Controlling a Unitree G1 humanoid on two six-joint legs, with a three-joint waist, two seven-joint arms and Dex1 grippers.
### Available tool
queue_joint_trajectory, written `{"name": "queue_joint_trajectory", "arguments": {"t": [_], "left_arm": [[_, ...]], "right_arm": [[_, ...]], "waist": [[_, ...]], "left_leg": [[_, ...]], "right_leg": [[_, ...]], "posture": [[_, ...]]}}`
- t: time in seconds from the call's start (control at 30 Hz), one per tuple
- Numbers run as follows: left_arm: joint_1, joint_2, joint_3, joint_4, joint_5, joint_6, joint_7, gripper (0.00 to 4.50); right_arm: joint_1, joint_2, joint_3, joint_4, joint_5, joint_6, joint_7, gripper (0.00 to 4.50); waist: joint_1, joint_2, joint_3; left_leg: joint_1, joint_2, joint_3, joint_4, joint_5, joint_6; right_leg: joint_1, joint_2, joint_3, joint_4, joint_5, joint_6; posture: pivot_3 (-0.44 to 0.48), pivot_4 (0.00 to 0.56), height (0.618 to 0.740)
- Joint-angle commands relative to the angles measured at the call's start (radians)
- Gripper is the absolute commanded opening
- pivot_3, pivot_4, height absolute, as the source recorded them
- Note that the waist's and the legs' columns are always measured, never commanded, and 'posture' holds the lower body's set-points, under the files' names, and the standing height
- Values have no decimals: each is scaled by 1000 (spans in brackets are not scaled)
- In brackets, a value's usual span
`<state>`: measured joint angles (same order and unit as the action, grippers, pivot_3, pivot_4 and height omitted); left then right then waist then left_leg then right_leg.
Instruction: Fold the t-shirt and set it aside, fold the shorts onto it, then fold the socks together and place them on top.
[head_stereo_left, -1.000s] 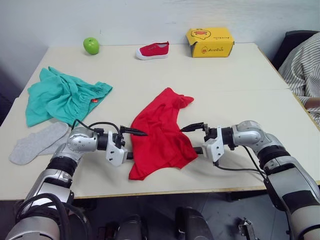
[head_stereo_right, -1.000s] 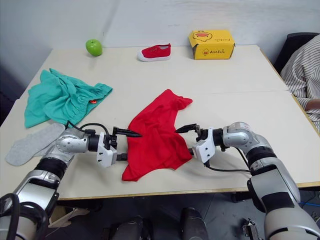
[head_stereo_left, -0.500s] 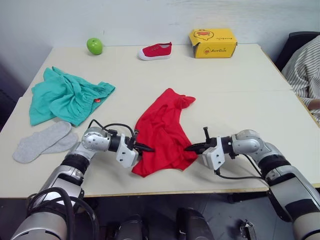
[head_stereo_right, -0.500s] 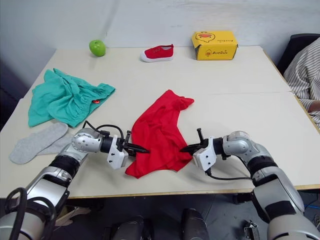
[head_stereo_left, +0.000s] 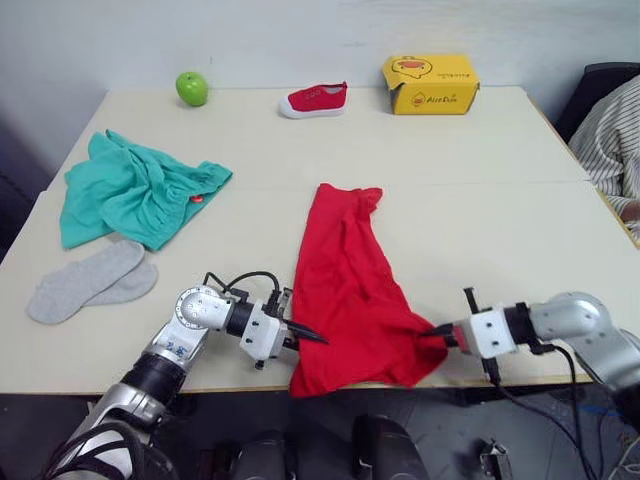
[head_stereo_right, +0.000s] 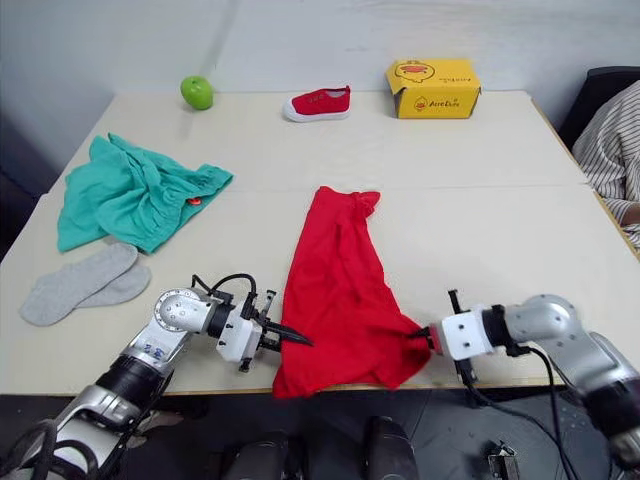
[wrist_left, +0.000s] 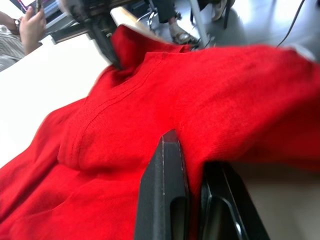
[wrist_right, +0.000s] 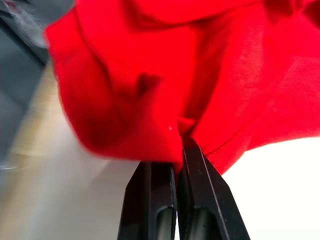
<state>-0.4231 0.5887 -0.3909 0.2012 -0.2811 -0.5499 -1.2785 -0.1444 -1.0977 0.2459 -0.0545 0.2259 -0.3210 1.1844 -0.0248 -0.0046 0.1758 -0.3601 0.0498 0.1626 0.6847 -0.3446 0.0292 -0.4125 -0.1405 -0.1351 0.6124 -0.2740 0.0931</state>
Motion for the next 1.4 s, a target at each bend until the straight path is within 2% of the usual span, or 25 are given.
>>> {"name": "queue_joint_trajectory", "arguments": {"t": [0.03,0.17,0.33,0.53,0.67,0.83,0.97,1.07,1.2,1.4], "left_arm": [[44,30,31,-117,-23,86,3,0],[101,61,38,-230,-16,173,14,0],[160,120,39,-346,23,272,16,0],[202,191,63,-437,14,359,-1,0],[225,240,76,-484,-18,416,-30,0],[183,227,119,-433,-54,434,-43,0],[125,220,144,-405,-139,493,-101,0],[35,190,169,-362,-203,604,-99,0],[-142,110,181,-180,-198,680,-101,0],[-403,-19,203,176,-157,764,-85,0]], "right_arm": [[110,-52,-96,-168,44,136,-20,40],[257,-87,-166,-305,52,251,-36,40],[373,-89,-244,-407,42,350,-59,40],[501,-96,-345,-512,130,432,15,40],[554,-105,-408,-548,191,492,76,40],[543,-101,-483,-552,295,575,138,40],[470,-80,-508,-541,380,648,128,40],[356,-67,-516,-489,450,720,99,40],[121,-31,-479,-362,497,800,53,40],[-221,77,-353,-102,391,809,9,40]], "waist": [[-1,0,0],[7,0,0],[20,0,1],[30,0,1],[30,-1,1],[31,-1,1],[31,-1,1],[31,-2,2],[30,-2,2],[26,-3,3]], "left_leg": [[0,0,0,0,0,0],[-1,0,-2,-1,-1,-1],[-3,-1,-2,-1,-1,-1],[-6,-1,-5,-1,-1,-1],[-8,0,-6,-1,-1,-1],[-8,-1,-7,0,-1,0],[-8,-1,-7,0,-1,-1],[-8,-1,-7,0,-1,-1],[-9,-1,-7,2,0,0],[-12,-2,-7,6,0,-1]], "right_leg": [[0,-1,0,0,0,0],[-1,-4,0,-1,-1,-1],[-1,-2,-1,-2,0,-1],[-3,0,0,-3,-1,-1],[-3,1,-1,-4,-1,-1],[-3,1,-1,-4,0,-1],[-3,1,-2,-4,-1,-1],[-3,1,-2,-3,-1,-1],[-3,3,-2,-3,0,0],[-4,7,-8,-2,0,0]], "posture": [[0,150,740],[0,150,740],[0,150,740],[0,150,740],[0,150,740],[0,150,740],[0,150,740],[0,150,740],[0,150,740],[0,150,740]]}}
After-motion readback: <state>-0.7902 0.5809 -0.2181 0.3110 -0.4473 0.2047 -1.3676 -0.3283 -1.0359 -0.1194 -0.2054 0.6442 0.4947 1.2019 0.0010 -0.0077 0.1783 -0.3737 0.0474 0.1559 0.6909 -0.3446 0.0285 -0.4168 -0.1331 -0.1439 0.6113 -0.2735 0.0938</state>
